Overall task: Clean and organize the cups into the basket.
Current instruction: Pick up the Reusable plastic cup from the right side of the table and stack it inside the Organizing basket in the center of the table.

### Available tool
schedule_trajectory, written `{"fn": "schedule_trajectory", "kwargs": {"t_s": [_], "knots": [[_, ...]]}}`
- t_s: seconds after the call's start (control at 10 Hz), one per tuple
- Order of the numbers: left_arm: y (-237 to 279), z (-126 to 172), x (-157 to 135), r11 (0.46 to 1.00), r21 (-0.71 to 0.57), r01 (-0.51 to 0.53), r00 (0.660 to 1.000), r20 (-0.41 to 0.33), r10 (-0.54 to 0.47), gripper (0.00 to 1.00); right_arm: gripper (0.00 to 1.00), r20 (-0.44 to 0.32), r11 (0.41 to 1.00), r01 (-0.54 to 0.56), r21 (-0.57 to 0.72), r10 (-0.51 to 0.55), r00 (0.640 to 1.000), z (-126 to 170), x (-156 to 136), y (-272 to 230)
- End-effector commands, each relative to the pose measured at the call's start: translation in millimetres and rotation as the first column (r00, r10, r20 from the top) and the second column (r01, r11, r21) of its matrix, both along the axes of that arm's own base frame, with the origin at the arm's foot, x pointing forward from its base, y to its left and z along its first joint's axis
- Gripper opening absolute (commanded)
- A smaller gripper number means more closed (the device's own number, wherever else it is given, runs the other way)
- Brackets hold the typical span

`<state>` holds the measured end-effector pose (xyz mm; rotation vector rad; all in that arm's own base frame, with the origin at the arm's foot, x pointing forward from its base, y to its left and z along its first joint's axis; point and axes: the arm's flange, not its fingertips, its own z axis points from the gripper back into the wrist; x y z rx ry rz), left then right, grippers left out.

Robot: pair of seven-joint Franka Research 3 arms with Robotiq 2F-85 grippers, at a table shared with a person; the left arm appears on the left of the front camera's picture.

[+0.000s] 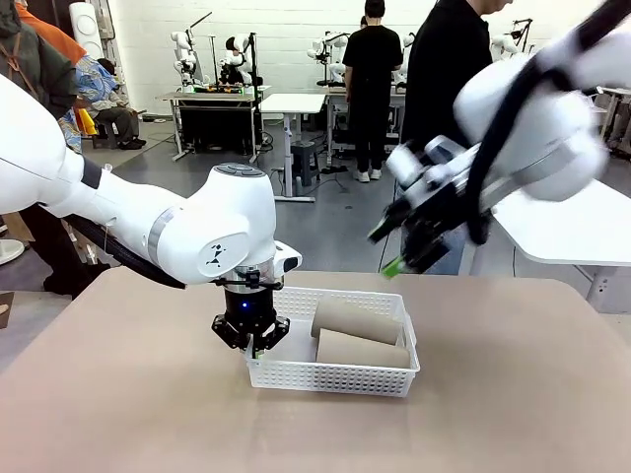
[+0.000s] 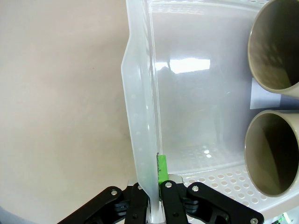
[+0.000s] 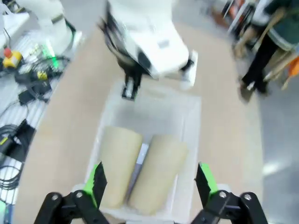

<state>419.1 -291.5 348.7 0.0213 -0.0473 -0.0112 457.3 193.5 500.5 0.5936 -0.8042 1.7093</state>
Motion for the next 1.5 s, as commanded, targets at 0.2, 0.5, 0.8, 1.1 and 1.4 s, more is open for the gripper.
{"fn": "schedule_trajectory", "kwargs": {"t_s": [0.2, 0.5, 0.8, 1.1, 1.4], "knots": [[-0.7, -2.0, -2.0, 1.0, 0.005, 0.001, 1.0, -0.003, 0.0, 0.0, 1.0, 0.065, 0.949, 0.172, 0.263, -0.195, 0.979, -13.9, -93.5, -200.3], [-0.7, -2.0, -2.0, 1.0, 0.005, 0.001, 1.0, -0.003, 0.0, 0.0, 1.0, -0.033, 0.866, 0.332, 0.375, -0.345, 0.938, -62.1, -119.6, -307.5], [-0.7, -2.0, -2.0, 1.0, 0.005, 0.001, 1.0, -0.003, 0.0, 0.0, 1.0, -0.092, 0.816, 0.384, 0.432, -0.384, 0.919, -75.3, -128.4, -368.8], [-0.7, -2.0, -2.0, 1.0, 0.005, 0.001, 1.0, -0.003, 0.0, 0.0, 1.0, -0.106, 0.843, 0.367, 0.394, -0.355, 0.929, -78.1, -99.0, -363.8], [-0.7, -2.0, -2.0, 1.0, 0.005, 0.001, 1.0, -0.003, 0.0, 0.0, 1.0, -0.123, 0.812, 0.41, 0.416, -0.396, 0.91, -83.0, -124.2, -374.0]]}}
